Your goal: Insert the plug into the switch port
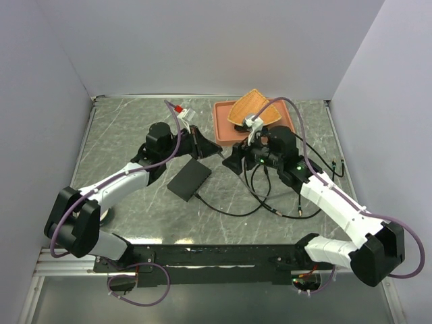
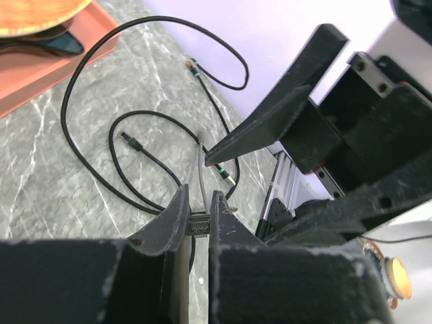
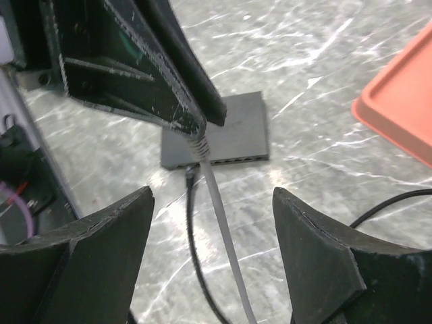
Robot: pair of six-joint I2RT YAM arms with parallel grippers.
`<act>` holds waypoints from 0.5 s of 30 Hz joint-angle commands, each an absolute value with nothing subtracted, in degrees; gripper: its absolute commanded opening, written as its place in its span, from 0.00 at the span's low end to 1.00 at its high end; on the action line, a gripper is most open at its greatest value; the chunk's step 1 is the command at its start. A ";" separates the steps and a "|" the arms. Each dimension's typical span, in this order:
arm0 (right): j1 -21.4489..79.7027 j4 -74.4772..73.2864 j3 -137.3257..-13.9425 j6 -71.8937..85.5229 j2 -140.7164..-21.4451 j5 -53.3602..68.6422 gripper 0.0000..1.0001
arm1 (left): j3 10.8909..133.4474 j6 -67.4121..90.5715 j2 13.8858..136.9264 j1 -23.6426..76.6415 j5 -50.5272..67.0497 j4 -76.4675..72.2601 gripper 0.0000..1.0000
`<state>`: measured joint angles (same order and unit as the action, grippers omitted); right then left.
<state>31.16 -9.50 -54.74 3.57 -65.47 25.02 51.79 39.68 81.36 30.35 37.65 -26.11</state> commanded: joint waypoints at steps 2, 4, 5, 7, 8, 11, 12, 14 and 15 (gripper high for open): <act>36.19 -7.64 -60.11 2.73 -68.46 17.41 0.79 | 54.32 42.36 79.02 31.03 33.58 -24.42 0.01; 38.13 -7.65 -61.26 2.03 -70.04 14.42 0.79 | 54.14 42.63 79.01 31.20 34.45 -25.13 0.01; 39.62 -7.56 -61.61 1.85 -70.57 13.54 0.78 | 54.23 42.28 79.10 31.29 34.71 -25.05 0.01; 40.86 -7.82 -62.84 1.50 -72.24 11.61 0.77 | 54.49 42.10 78.84 31.38 34.10 -23.73 0.01; 41.65 -7.65 -63.36 1.41 -72.59 11.25 0.75 | 54.58 41.93 78.66 31.38 33.67 -23.47 0.01; 42.01 -7.47 -63.72 1.49 -73.56 9.50 0.57 | 54.14 41.66 78.14 31.38 33.75 -23.64 0.01; 42.01 -7.30 -63.72 1.84 -73.56 8.97 0.51 | 54.31 41.49 78.05 31.38 33.49 -22.95 0.01; 42.01 -6.68 -63.11 1.76 -73.30 8.70 0.40 | 54.49 41.40 77.87 31.38 33.31 -22.68 0.01; 42.01 -6.51 -63.11 1.58 -73.30 8.88 0.38 | 54.32 41.48 77.78 31.38 33.57 -22.94 0.01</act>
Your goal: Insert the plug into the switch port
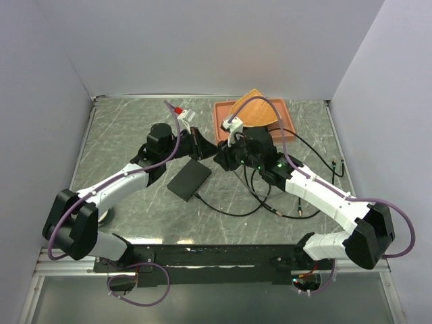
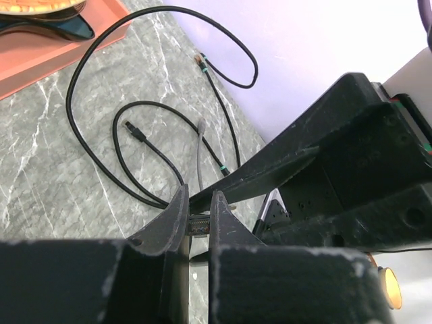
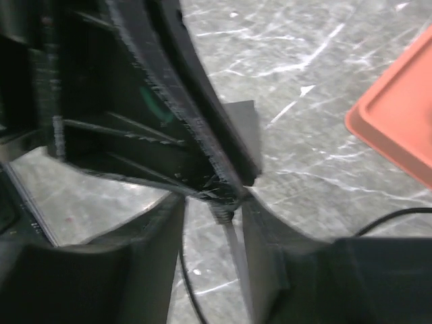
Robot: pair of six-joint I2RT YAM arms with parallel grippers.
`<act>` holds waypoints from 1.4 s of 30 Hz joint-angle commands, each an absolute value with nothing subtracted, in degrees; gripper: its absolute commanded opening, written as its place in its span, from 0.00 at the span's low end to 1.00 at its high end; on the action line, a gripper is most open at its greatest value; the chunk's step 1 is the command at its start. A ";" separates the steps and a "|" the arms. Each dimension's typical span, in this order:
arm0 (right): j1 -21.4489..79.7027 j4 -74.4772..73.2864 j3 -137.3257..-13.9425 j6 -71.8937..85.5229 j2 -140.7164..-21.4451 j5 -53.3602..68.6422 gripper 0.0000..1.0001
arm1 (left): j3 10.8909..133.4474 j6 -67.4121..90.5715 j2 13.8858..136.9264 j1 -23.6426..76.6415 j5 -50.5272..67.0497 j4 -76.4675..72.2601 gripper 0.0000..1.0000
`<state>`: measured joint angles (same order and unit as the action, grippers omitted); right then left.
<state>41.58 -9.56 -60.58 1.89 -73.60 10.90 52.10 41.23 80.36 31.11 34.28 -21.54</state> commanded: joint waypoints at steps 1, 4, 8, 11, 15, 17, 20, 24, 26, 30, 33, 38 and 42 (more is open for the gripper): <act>42.01 -6.68 -63.11 1.50 -73.65 8.62 0.33 | 54.32 41.57 77.52 31.38 33.75 -23.37 0.01; 42.10 -7.73 -63.72 0.88 -74.44 8.09 0.09 | 53.70 42.10 77.00 31.38 33.40 -24.43 0.01; 42.10 -8.09 -63.37 0.53 -74.27 7.38 0.00 | 53.00 41.58 75.50 31.38 32.26 -24.61 0.02; 41.92 -7.82 -62.58 0.53 -73.22 7.21 0.00 | 51.60 40.87 72.96 31.38 29.37 -24.69 0.16; 40.87 -9.40 -62.75 -2.19 -71.99 9.83 0.00 | 47.66 40.69 67.51 31.38 21.20 -24.70 0.62; 38.78 -11.15 -63.01 -2.72 -71.63 12.82 0.00 | 45.71 40.52 63.82 31.38 17.77 -25.31 0.78; 35.43 -11.78 -62.32 -3.25 -70.75 22.30 0.00 | 44.82 38.07 61.70 31.29 15.82 -23.47 0.86; 29.89 -13.17 -62.22 -5.26 -69.52 39.96 0.00 | 45.61 34.38 62.22 31.29 20.12 -22.67 0.88; 29.62 -13.62 -62.92 -5.97 -69.43 49.16 0.00 | 45.79 32.10 63.01 31.29 23.63 -22.94 0.88; 29.18 -14.94 -64.77 -7.38 -71.36 63.17 0.00 | 44.30 30.15 63.28 31.29 31.62 -26.97 0.84; 29.18 -16.61 -65.92 -7.91 -72.33 65.39 0.00 | 42.19 30.32 61.27 31.38 35.76 -31.37 0.82; 29.18 -15.39 -65.39 -6.77 -71.72 63.46 0.00 | 41.40 30.41 59.24 31.38 41.73 -33.66 0.72; 29.18 -15.29 -65.56 -6.15 -72.07 62.14 0.00 | 42.01 31.46 60.64 31.55 44.99 -35.77 0.59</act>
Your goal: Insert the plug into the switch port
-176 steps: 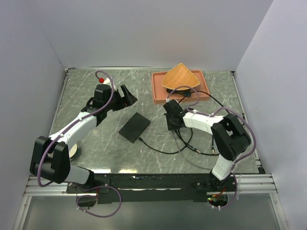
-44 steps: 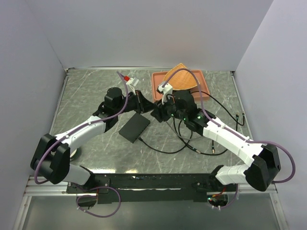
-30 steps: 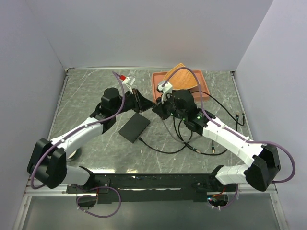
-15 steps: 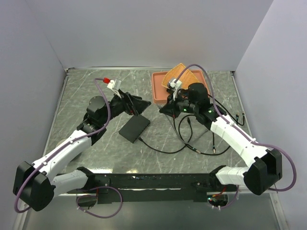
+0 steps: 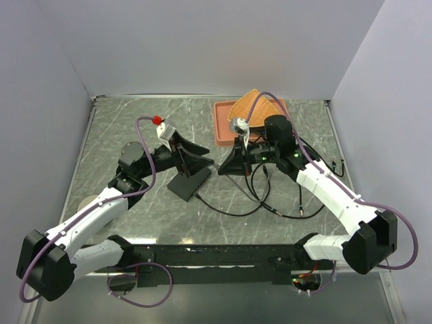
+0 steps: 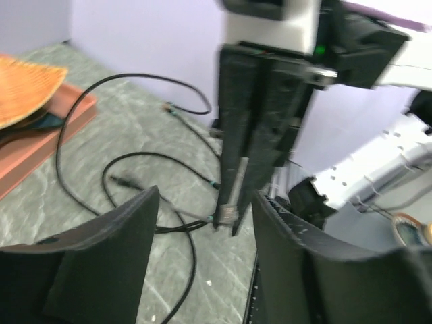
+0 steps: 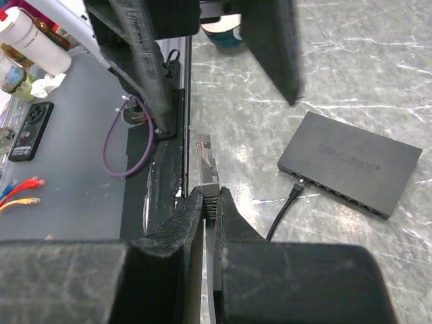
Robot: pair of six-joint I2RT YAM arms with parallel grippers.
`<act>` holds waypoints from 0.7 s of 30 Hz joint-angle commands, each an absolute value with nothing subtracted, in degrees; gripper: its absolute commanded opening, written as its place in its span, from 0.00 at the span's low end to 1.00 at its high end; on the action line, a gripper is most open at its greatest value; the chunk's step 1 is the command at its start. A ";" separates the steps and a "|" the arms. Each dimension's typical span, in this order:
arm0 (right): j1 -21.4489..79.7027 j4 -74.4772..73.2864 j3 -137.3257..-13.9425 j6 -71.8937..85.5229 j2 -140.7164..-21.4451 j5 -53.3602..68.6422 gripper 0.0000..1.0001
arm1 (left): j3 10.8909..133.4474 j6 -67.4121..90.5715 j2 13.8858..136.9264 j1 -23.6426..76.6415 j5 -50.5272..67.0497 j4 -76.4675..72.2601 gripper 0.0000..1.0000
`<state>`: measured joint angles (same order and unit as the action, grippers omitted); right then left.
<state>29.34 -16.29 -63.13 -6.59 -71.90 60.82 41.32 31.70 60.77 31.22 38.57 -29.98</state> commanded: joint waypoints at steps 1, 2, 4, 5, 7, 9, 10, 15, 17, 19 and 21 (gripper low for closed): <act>29.18 -15.38 -65.74 -6.15 -72.16 61.44 0.00 | 42.19 31.64 61.34 31.64 45.26 -35.95 0.58; 29.18 -15.38 -65.83 -5.98 -72.42 61.44 0.00 | 42.54 31.64 61.61 32.08 45.61 -35.95 0.57; 29.09 -14.86 -65.66 -5.54 -72.42 60.82 0.00 | 42.98 30.86 62.75 32.60 46.05 -35.16 0.56; 29.18 -14.59 -65.39 -5.10 -72.42 60.65 0.00 | 43.94 30.24 63.10 32.87 46.05 -34.11 0.55; 29.18 -13.98 -65.30 -4.75 -72.51 60.38 0.00 | 44.65 28.66 63.89 33.66 45.36 -31.57 0.54; 29.09 -14.06 -65.39 -4.57 -72.51 59.94 0.00 | 45.09 27.86 64.25 34.80 45.09 -31.11 0.53; 29.09 -13.89 -65.48 -4.40 -72.51 59.77 0.00 | 45.26 27.34 64.51 35.15 44.30 -31.03 0.52; 29.09 -13.45 -65.39 -3.78 -72.77 59.85 0.00 | 47.28 26.37 65.65 36.56 42.46 -28.13 0.23; 29.09 -14.15 -65.65 -3.87 -72.95 59.59 0.00 | 47.37 27.15 65.57 36.74 40.44 -28.91 0.01; 29.09 -14.33 -65.66 -3.61 -72.86 57.49 0.00 | 47.02 28.64 65.04 36.83 38.25 -29.36 0.01; 29.09 -14.59 -65.48 -3.25 -71.73 55.04 0.03 | 47.11 29.61 64.60 36.83 34.64 -29.35 0.01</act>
<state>29.21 -15.88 -63.26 -3.92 -72.40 59.46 44.42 27.97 65.60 36.12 40.07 -26.83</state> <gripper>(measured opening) 0.103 0.062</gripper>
